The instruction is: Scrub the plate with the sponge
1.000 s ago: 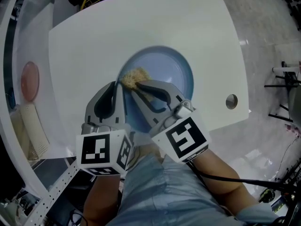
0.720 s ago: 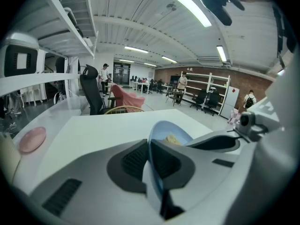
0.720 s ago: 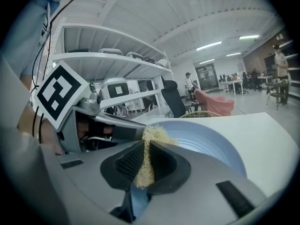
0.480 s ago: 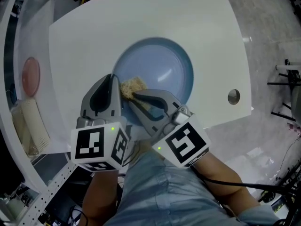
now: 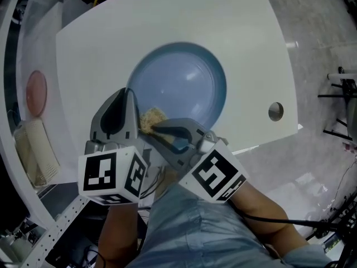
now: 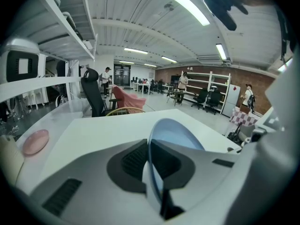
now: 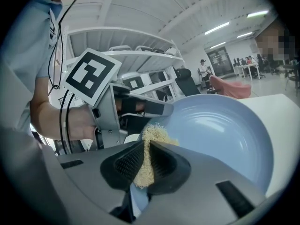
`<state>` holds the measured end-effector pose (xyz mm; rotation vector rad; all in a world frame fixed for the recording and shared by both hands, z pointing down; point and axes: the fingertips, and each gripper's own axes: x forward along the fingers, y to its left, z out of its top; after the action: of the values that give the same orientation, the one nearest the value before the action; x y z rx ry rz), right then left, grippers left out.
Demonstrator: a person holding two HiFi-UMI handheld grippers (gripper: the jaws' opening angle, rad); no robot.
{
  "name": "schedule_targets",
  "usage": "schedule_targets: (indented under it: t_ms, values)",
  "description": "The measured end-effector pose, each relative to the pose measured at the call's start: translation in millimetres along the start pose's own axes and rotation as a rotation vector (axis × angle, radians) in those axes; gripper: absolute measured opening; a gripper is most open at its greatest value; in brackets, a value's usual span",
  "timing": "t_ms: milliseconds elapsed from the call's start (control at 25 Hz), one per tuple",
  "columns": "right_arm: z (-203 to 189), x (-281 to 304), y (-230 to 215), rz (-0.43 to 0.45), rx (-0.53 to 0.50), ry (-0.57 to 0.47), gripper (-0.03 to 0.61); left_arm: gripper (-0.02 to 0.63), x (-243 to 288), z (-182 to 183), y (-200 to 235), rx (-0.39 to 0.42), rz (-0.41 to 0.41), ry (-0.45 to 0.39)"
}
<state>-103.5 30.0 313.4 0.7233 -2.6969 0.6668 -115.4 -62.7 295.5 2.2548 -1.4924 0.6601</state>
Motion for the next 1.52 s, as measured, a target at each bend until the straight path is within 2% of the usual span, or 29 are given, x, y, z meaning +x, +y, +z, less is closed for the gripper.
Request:
schedule_targets:
  t_ms: [320,680,1200,1520]
  values:
    - [-25.3,-12.6,-2.9,0.018,0.027,0.059,0.04,0.023,-0.7,-2.9,-1.5,-0.007,0.003,0.001]
    - [-47.0,-31.3,-15.0,-0.011,0.028,0.144,0.04,0.023,-2.1,-5.1,-2.8,-0.015,0.006,0.007]
    - [-60.1,-62.0,-58.4,-0.201,0.038,0.187,0.04,0.023,-3.3,-4.3,-4.1,-0.002,0.019,0.009]
    - [-59.1,-72.8,-82.3,-0.289,-0.007,0.21,0.04,0.023,0.6,-1.8,-6.9,0.011,0.016,0.013]
